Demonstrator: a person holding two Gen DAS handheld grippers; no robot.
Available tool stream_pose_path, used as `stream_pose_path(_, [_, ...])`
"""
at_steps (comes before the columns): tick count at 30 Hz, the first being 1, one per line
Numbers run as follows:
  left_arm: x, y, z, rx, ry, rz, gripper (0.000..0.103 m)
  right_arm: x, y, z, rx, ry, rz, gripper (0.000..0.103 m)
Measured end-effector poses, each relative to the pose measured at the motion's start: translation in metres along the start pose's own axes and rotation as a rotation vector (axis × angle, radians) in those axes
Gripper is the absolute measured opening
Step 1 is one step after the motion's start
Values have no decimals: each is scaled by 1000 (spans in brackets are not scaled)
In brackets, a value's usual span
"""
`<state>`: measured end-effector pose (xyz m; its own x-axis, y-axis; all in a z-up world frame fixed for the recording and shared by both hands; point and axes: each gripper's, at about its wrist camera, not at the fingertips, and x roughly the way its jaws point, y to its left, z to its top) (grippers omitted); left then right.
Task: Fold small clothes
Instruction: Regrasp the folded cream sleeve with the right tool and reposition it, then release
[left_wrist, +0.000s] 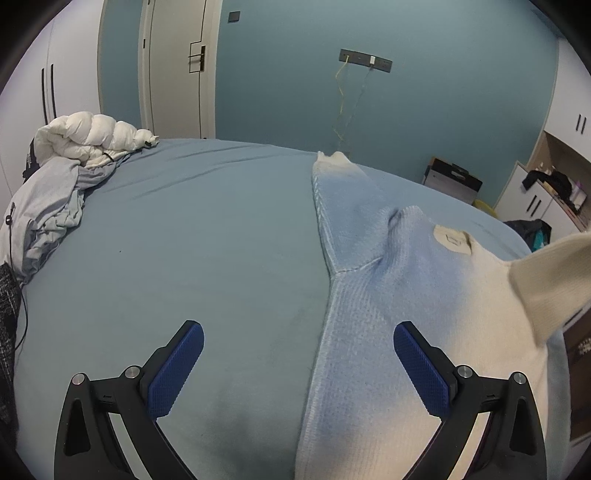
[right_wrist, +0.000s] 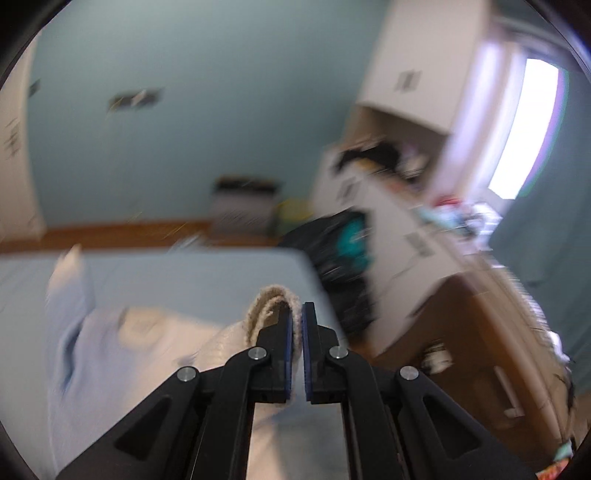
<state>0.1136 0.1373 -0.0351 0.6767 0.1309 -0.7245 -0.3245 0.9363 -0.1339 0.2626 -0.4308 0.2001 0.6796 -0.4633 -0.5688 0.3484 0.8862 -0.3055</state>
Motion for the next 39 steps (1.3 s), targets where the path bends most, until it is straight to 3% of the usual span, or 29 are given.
stream_pose_path(2, [0, -1, 0, 4, 2, -5, 103, 9, -26, 16, 20, -1, -112, 1])
stream_pose_path(4, [1, -3, -1, 15, 5, -2, 103, 36, -22, 20, 36, 50, -159, 0])
stream_pose_path(8, [1, -5, -1, 19, 6, -5, 103, 47, 6, 11, -3, 108, -125, 0])
stream_pose_path(10, [1, -4, -1, 19, 6, -4, 103, 36, 38, 5, -62, 158, -88, 0])
stream_pose_path(12, [2, -3, 0, 13, 9, 0, 103, 28, 38, 9, -64, 207, -6, 0])
stream_pose_path(17, [0, 2, 1, -5, -1, 2, 103, 2, 133, 9, -101, 245, 251, 0])
stream_pose_path(20, [-2, 5, 2, -15, -8, 2, 103, -26, 182, -1, -77, 304, 474, 2])
stream_pose_path(21, [-1, 7, 2, -14, -9, 4, 103, -33, 204, -8, -72, 337, 595, 3])
stream_pose_path(22, [-1, 7, 3, -11, -9, 8, 103, -39, 219, -16, -86, 354, 730, 8])
stream_pose_path(24, [0, 7, 3, -6, -11, 18, 103, -45, 242, -34, -147, 375, 830, 42])
stream_pose_path(25, [1, 7, 2, -5, -9, 21, 103, -42, 244, -41, -159, 351, 805, 72])
stream_pose_path(26, [2, 7, 2, -6, -7, 21, 103, -41, 243, -47, -159, 321, 769, 85])
stream_pose_path(28, [4, 7, 1, -6, 1, 19, 103, -29, 241, -66, -180, 270, 650, 86])
stream_pose_path(32, [7, 6, 0, -2, 11, 22, 103, 12, 233, -103, -284, 287, 499, 86])
stream_pose_path(37, [14, 0, -3, 26, 25, 43, 103, 137, 204, -193, -408, 475, 263, 85])
stream_pose_path(39, [17, -3, -4, 41, 30, 53, 103, 169, 201, -222, -405, 523, 214, 85])
